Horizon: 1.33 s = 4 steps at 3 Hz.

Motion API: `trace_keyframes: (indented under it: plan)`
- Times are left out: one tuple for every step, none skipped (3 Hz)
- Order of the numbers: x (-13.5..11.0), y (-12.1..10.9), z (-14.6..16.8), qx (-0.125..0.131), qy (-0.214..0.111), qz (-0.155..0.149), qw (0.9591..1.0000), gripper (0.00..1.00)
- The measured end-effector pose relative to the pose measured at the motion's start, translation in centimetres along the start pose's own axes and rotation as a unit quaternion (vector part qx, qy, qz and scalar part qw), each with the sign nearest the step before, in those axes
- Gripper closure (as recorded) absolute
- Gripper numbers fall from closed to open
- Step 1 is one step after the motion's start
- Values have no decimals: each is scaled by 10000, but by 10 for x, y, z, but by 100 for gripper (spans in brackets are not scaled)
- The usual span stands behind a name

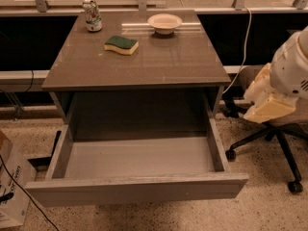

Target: Close top drawer

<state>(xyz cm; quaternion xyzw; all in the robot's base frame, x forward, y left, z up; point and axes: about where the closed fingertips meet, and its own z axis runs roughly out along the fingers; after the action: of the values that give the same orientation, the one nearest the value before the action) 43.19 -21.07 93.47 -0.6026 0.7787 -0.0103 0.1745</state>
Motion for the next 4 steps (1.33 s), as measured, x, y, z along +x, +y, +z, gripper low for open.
trace_keyframes:
  plan:
    - [-1, 1, -1, 19, 7, -4, 10000, 81]
    - [-2, 2, 16, 26, 151, -45, 9999, 100]
    - [8, 13, 52, -179, 146, 20, 9997, 100]
    - [26, 35, 85, -544, 233, 173, 9981, 100]
